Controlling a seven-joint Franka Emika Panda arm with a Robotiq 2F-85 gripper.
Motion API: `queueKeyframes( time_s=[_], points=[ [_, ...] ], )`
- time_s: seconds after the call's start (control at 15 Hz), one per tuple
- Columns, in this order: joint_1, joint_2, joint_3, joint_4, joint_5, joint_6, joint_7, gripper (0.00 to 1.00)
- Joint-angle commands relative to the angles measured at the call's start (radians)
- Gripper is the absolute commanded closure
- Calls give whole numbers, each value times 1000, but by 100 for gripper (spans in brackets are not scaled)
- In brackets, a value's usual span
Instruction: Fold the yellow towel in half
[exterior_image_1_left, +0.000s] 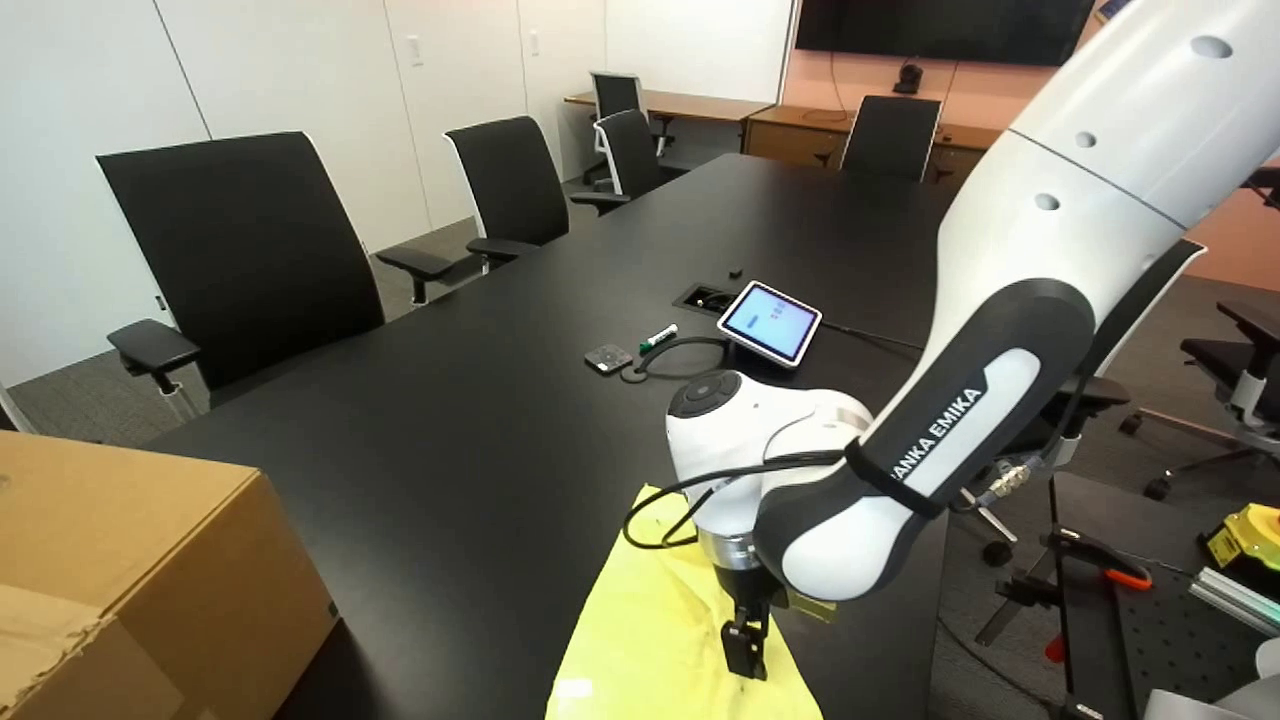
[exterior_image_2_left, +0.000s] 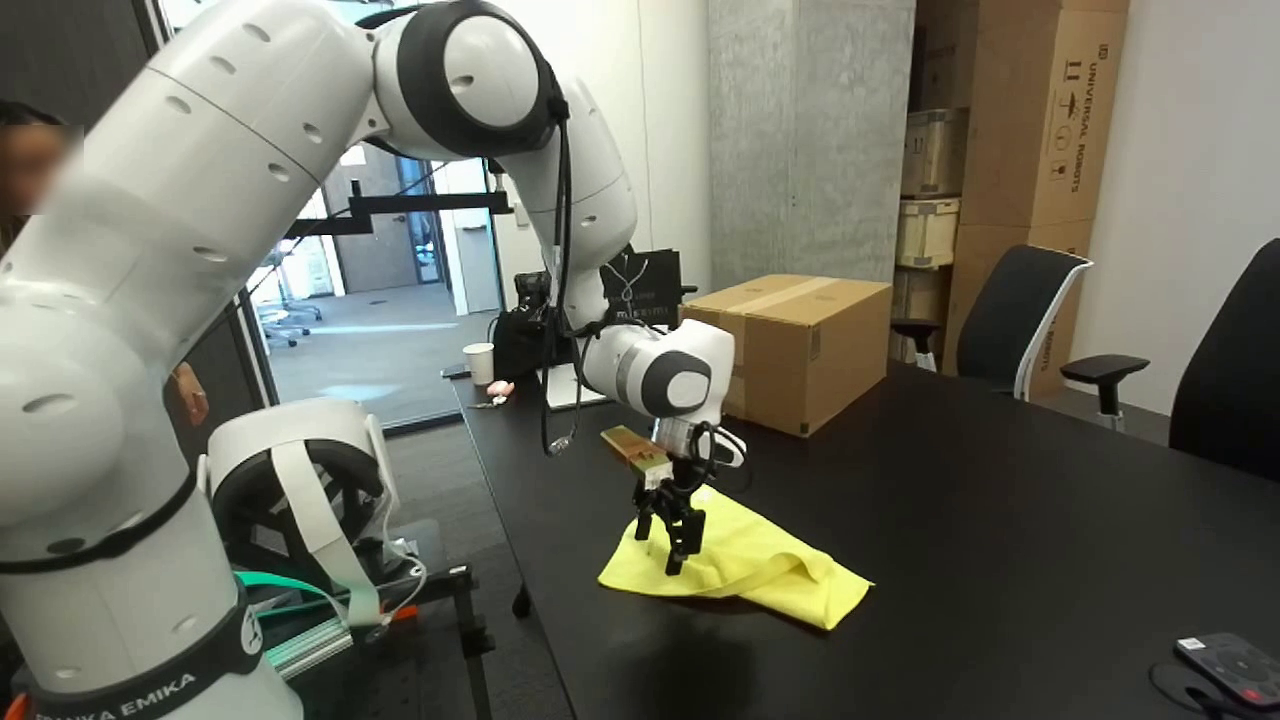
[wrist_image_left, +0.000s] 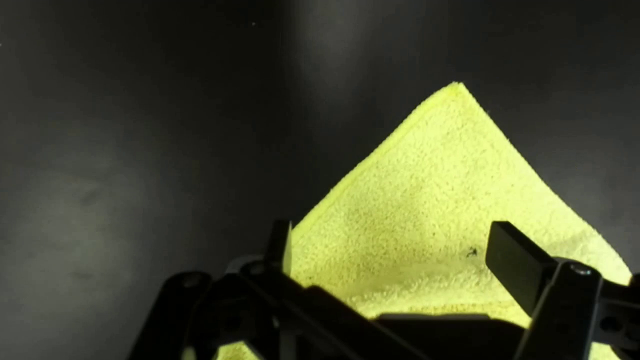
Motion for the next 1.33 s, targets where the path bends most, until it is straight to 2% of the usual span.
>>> queueKeyframes(
  time_s=[0.0, 0.4, 1.07, 1.13, 1.27],
  points=[
    [2, -1, 9, -72, 10, 121, 2, 0],
    [-6, 34, 4, -127, 22, 272, -1, 0],
    [1, 37, 13, -154, 35, 333, -7, 0],
    [1, 37, 12, -155, 35, 337, -6, 25],
    [3, 31, 8, -155, 35, 328, -2, 33]
  ],
)
